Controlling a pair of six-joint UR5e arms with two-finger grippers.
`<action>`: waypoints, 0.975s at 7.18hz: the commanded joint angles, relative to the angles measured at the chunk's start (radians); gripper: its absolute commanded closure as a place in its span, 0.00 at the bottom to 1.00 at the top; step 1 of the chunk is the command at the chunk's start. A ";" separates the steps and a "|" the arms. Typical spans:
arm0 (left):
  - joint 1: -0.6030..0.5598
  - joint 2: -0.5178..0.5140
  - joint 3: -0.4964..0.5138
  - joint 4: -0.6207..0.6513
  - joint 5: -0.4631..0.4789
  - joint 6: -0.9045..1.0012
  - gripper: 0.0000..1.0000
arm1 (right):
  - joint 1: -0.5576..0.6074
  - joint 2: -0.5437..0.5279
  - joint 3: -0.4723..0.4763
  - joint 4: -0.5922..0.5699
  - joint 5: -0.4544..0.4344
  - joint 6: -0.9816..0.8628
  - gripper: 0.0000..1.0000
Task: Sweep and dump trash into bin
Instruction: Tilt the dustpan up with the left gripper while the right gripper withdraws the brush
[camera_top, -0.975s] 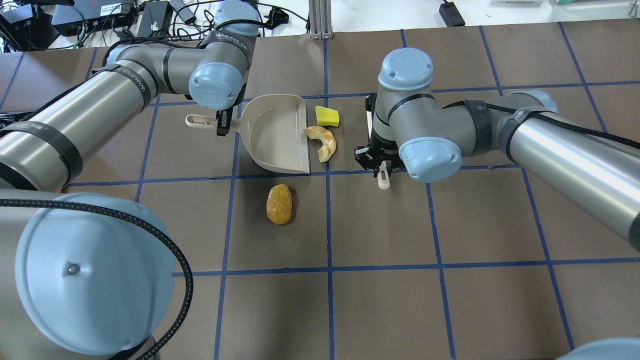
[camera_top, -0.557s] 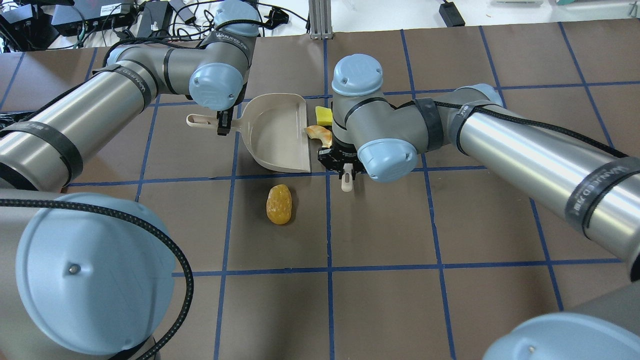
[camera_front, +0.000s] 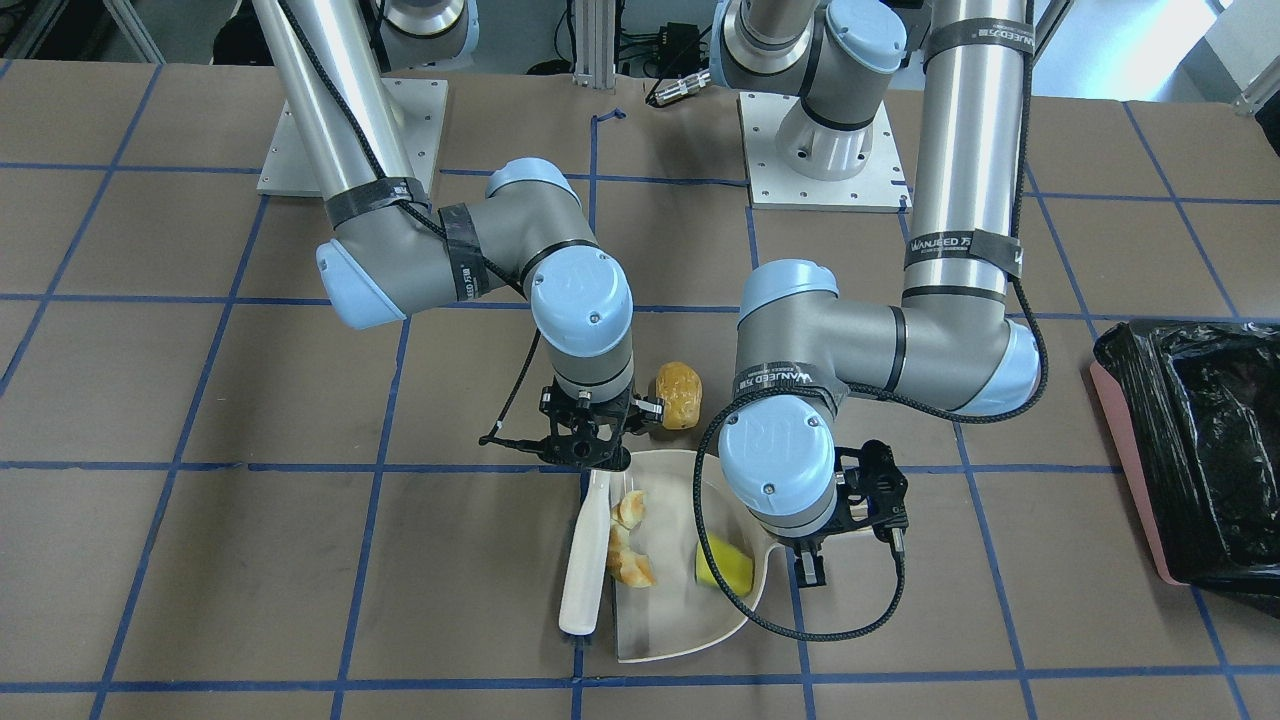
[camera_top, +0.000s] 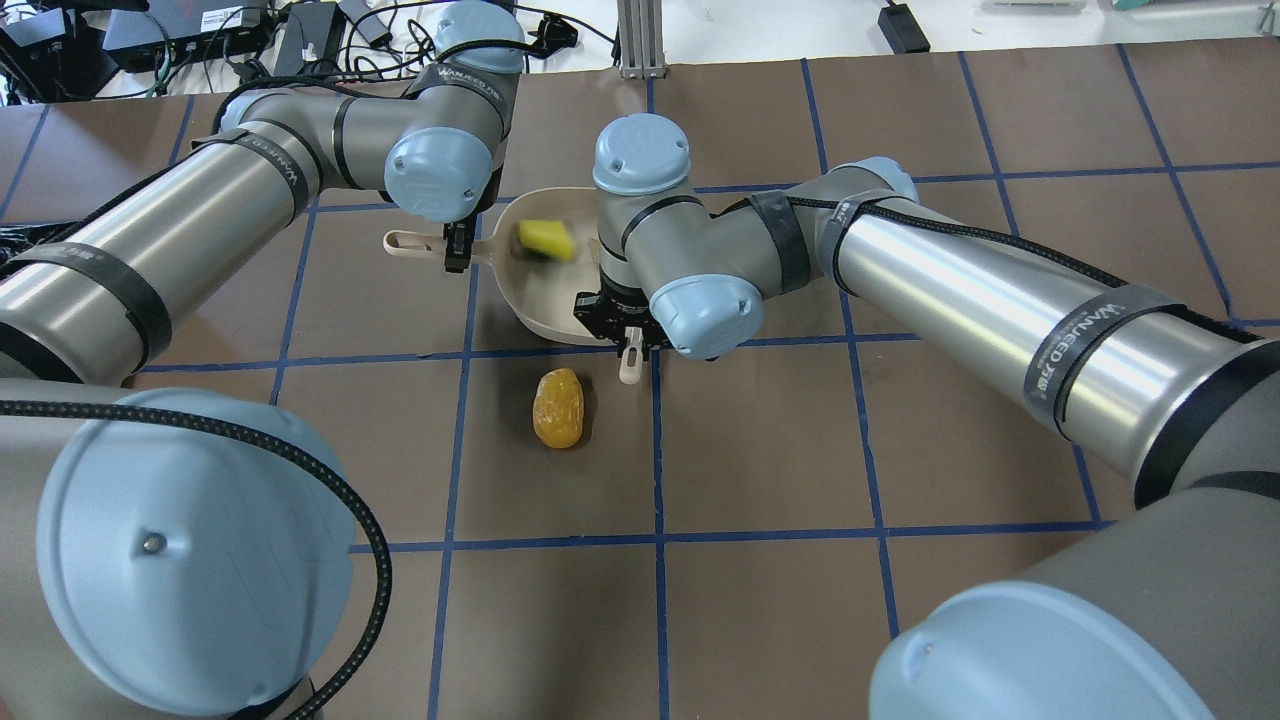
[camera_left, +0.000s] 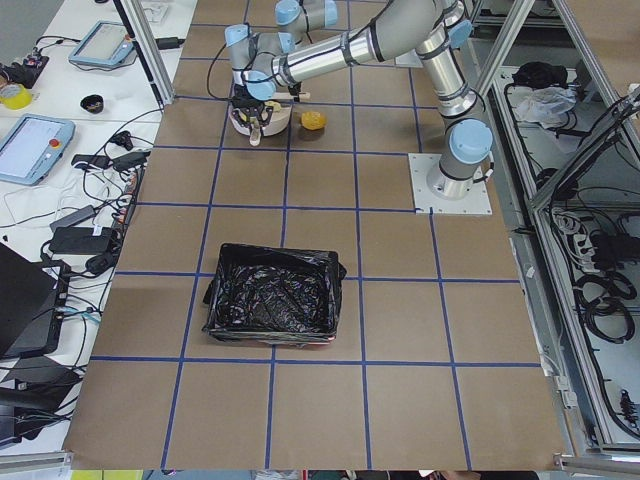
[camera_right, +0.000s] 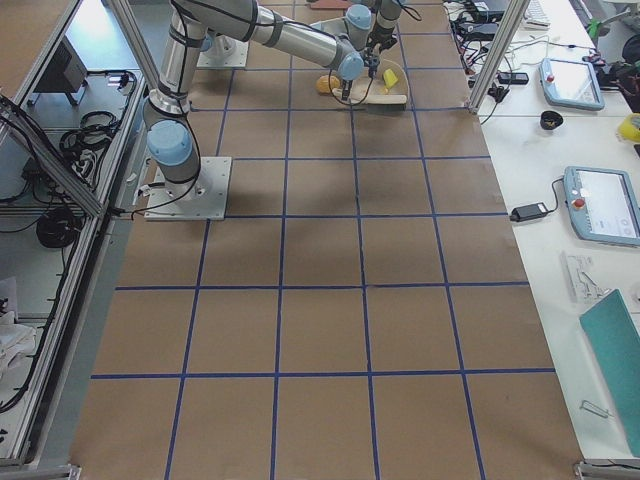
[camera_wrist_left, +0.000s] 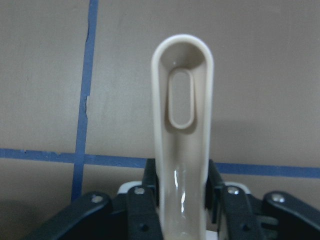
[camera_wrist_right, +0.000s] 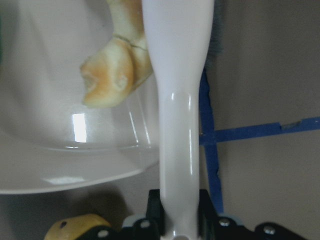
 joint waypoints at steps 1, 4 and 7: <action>-0.006 -0.003 -0.002 0.037 -0.028 0.008 1.00 | 0.033 0.001 -0.007 0.004 0.013 0.065 1.00; 0.009 -0.006 -0.033 0.158 -0.168 0.149 1.00 | 0.037 -0.020 -0.021 0.031 0.023 0.072 1.00; 0.074 -0.006 -0.042 0.172 -0.229 0.226 1.00 | 0.002 -0.095 -0.050 0.230 -0.147 -0.039 1.00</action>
